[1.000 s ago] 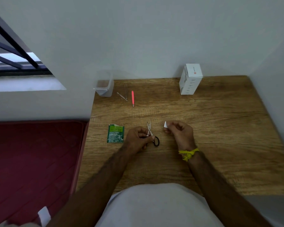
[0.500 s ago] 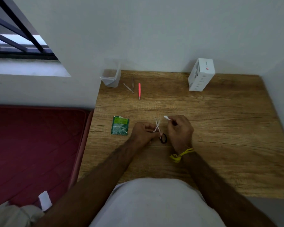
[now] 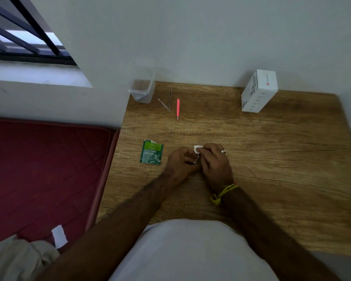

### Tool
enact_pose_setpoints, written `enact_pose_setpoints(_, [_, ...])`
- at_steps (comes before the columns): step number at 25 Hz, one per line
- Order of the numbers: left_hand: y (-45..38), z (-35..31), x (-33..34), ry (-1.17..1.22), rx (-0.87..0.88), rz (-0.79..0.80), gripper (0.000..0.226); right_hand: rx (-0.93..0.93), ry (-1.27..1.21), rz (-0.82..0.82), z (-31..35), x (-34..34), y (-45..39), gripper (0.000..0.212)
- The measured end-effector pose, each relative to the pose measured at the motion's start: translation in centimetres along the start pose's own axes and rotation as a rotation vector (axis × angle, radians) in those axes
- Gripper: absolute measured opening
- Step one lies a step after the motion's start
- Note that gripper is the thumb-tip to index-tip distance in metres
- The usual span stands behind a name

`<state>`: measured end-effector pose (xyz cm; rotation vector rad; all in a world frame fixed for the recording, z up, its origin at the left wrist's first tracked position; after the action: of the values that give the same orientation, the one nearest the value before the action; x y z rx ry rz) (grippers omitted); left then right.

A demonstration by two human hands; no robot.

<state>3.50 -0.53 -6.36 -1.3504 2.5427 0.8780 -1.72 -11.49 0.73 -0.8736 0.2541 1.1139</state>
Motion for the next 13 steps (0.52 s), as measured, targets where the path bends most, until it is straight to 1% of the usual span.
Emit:
enact_pose_setpoints(7, [0.17, -0.25, -0.18, -0.030, 0.004, -0.012, 0.027, 0.025, -0.006, 0.003, -0.66, 0.37, -0.53, 0.021])
enact_pose_setpoints(13, [0.31, -0.38, -0.09, -0.030, -0.007, 0.002, 0.025, 0.029, 0.002, -0.047, -0.55, 0.27, -0.81, 0.023])
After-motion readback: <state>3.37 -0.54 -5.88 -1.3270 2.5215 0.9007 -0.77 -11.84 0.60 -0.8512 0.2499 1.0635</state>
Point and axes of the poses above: each hand's wrist, its own y-axis away from the middle knuckle, its own x-axis out of the palm, z = x × y, the point moved 10 cm from there along -y, towards the middle knuckle, and after that the axes turned 14 degrees about -y, right-handed, at the moved point
